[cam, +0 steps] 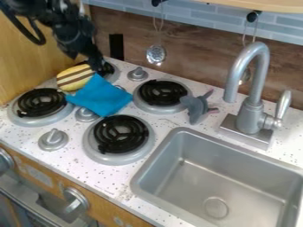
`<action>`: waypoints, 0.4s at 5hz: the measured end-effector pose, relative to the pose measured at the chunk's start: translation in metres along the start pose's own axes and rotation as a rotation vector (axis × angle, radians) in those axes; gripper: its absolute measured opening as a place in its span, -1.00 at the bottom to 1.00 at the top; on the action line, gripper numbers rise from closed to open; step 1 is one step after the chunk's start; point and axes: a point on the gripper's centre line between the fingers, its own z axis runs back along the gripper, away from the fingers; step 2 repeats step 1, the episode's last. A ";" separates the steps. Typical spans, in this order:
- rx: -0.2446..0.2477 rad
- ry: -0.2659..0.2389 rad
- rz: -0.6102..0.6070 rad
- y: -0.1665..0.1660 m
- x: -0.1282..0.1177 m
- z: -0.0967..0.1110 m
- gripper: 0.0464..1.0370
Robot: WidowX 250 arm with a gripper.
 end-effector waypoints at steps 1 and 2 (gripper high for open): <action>0.004 -0.019 0.002 0.001 0.005 0.005 0.93; 0.004 -0.019 0.002 0.001 0.005 0.005 0.93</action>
